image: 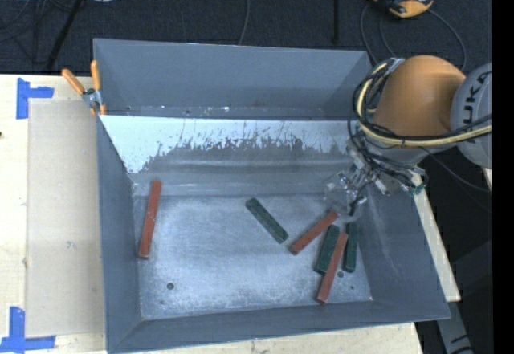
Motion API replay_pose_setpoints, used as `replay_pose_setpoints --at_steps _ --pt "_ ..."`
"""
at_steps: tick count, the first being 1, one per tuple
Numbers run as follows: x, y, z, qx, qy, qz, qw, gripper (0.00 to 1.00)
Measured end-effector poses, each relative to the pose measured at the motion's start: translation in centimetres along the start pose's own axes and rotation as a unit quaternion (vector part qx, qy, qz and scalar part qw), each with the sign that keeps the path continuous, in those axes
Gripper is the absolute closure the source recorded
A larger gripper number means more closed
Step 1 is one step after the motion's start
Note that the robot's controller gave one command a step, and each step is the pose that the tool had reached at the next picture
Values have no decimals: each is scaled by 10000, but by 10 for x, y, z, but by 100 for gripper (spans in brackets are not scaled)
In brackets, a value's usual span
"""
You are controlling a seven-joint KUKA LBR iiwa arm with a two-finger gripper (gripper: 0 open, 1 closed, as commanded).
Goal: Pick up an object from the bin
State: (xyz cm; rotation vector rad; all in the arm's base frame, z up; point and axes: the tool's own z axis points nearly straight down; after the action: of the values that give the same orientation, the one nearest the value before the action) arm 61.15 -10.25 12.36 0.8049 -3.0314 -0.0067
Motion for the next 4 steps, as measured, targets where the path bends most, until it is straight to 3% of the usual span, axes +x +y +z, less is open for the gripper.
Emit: replay_pose_setpoints --at_steps 1,2,3,4 --pt "15 -17 -81 24 -29 42 10000 0" --pt "16 -17 -81 23 -28 48 10000 0" --pt "25 6 -38 37 -38 -336 9994 0" --pt "53 16 22 30 -34 -612 9981 0"
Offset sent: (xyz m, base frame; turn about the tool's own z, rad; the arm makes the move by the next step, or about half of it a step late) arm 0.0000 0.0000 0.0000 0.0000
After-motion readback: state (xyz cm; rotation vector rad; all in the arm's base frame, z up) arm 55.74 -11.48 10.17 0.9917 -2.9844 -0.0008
